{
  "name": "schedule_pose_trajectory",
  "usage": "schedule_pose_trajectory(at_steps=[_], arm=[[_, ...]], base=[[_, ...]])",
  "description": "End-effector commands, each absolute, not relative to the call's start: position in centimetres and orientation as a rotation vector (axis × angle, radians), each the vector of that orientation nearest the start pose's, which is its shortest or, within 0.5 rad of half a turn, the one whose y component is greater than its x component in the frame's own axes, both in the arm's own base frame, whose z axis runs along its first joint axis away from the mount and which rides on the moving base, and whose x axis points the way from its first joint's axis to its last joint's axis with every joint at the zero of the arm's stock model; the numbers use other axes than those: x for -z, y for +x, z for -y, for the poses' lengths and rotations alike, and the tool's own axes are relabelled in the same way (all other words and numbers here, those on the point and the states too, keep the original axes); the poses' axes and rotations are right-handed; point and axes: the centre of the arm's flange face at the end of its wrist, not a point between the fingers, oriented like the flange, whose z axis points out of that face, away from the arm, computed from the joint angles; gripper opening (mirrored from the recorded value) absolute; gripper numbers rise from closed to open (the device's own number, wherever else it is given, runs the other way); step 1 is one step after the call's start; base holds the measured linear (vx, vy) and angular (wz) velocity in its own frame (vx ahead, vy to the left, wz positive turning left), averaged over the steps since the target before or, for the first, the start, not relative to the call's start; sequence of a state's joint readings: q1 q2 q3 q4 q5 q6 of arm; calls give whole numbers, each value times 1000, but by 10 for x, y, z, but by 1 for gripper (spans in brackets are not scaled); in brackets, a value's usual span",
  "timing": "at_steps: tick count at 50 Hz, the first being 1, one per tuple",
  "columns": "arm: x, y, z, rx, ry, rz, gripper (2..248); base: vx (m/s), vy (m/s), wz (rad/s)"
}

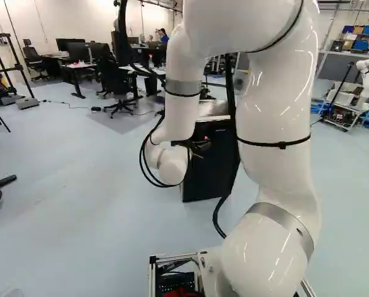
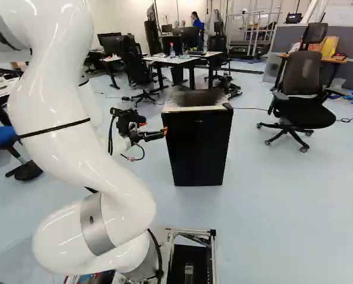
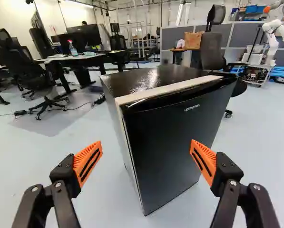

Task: Grab a drink from the fridge

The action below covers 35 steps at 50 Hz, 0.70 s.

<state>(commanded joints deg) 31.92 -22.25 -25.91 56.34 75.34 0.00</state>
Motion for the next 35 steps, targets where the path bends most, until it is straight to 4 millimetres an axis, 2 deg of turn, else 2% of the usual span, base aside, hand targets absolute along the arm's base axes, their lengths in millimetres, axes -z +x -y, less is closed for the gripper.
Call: schedule_pose_trajectory(at_steps=[19, 35], arm=[[-286, 379, -157, 2127, -2539, -736, 247], [-283, 406, -168, 2147, -2509, -849, 247]], base=[[0, 0, 0], [0, 0, 0]])
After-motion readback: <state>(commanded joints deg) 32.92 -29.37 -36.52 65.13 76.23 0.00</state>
